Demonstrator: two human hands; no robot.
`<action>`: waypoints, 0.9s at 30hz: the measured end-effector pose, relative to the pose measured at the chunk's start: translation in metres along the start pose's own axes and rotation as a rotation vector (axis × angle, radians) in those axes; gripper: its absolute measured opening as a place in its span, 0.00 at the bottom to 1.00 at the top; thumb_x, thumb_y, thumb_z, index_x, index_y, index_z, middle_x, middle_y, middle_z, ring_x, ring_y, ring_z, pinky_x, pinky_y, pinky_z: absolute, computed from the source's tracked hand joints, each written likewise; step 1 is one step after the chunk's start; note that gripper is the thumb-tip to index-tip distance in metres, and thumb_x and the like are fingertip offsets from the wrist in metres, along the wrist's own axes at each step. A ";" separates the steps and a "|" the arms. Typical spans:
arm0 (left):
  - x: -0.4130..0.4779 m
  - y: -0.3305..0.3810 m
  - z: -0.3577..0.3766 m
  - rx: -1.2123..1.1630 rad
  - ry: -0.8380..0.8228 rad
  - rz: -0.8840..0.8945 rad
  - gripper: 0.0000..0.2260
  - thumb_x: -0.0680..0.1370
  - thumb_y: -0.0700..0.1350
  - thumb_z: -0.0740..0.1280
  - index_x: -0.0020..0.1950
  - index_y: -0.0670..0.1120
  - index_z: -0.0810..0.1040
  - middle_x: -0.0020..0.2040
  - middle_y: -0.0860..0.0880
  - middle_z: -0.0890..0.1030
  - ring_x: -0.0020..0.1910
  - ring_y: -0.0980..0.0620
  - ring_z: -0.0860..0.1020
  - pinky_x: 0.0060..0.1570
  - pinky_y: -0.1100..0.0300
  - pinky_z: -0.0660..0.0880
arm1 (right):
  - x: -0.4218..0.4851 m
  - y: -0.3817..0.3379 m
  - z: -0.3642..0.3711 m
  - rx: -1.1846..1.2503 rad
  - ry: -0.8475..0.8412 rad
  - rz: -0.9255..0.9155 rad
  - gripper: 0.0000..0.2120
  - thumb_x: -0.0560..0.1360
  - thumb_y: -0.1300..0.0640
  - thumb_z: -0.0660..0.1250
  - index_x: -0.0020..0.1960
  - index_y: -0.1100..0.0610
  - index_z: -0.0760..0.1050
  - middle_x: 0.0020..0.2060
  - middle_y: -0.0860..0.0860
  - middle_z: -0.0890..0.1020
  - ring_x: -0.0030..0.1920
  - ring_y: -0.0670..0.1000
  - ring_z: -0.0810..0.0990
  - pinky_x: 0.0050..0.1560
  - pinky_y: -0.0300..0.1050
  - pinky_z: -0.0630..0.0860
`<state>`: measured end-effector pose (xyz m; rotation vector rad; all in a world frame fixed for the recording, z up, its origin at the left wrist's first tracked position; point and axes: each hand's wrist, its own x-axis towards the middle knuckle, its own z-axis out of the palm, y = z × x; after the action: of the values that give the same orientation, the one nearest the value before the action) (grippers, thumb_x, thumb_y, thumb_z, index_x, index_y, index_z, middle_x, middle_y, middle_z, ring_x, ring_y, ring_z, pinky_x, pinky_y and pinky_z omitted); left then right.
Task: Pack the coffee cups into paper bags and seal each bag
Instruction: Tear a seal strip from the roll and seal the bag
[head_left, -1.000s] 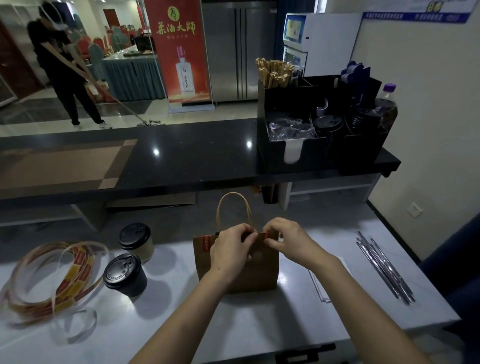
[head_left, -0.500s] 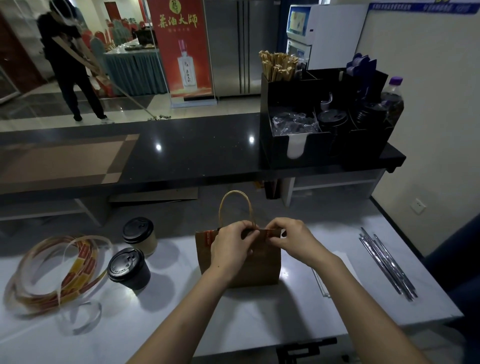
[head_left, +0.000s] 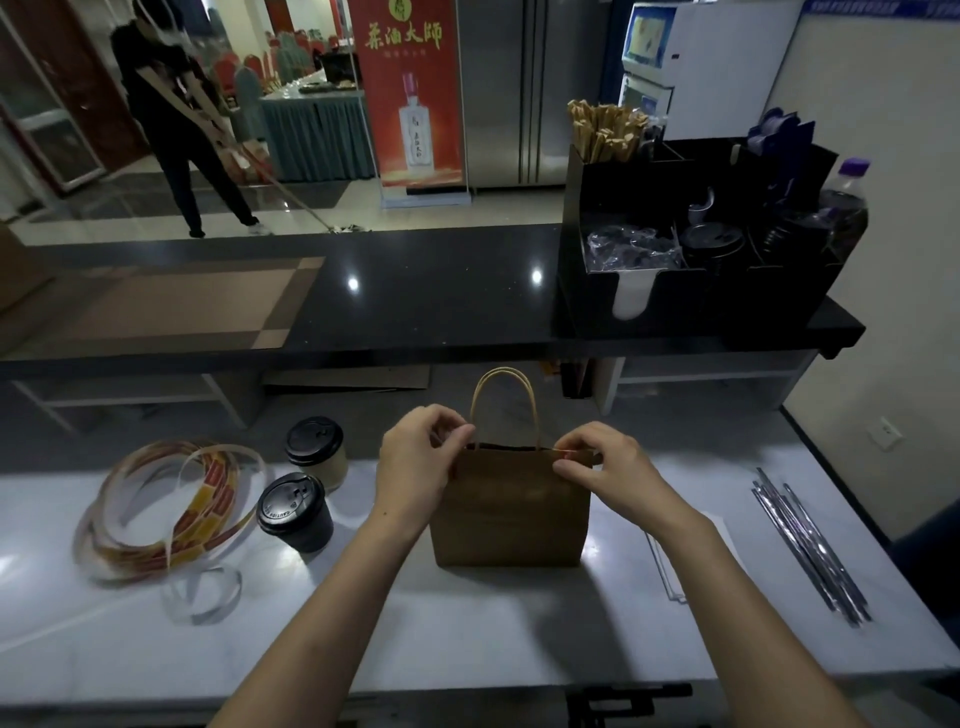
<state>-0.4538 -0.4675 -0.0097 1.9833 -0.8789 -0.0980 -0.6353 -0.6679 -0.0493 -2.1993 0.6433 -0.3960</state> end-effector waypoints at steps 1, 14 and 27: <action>0.002 -0.004 -0.003 0.018 0.021 -0.005 0.03 0.79 0.48 0.75 0.46 0.52 0.83 0.42 0.56 0.81 0.43 0.59 0.79 0.42 0.65 0.74 | 0.000 0.000 0.000 0.000 0.000 0.000 0.06 0.77 0.51 0.76 0.53 0.46 0.82 0.50 0.41 0.81 0.52 0.42 0.80 0.53 0.42 0.77; 0.005 -0.050 -0.013 0.027 -0.162 -0.181 0.03 0.77 0.51 0.75 0.49 0.58 0.85 0.49 0.62 0.82 0.49 0.63 0.79 0.43 0.50 0.82 | -0.004 0.000 0.000 0.078 0.007 0.057 0.05 0.77 0.52 0.76 0.50 0.43 0.82 0.46 0.39 0.83 0.51 0.39 0.79 0.53 0.42 0.79; 0.000 -0.051 -0.018 -0.008 -0.122 -0.176 0.06 0.79 0.46 0.73 0.45 0.57 0.86 0.44 0.61 0.84 0.47 0.61 0.80 0.43 0.56 0.79 | -0.021 -0.016 -0.003 0.065 0.115 0.103 0.07 0.79 0.58 0.73 0.46 0.47 0.83 0.42 0.39 0.84 0.49 0.42 0.81 0.51 0.40 0.78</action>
<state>-0.4189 -0.4387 -0.0398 2.0611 -0.7774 -0.3267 -0.6487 -0.6487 -0.0369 -2.0835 0.7912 -0.4861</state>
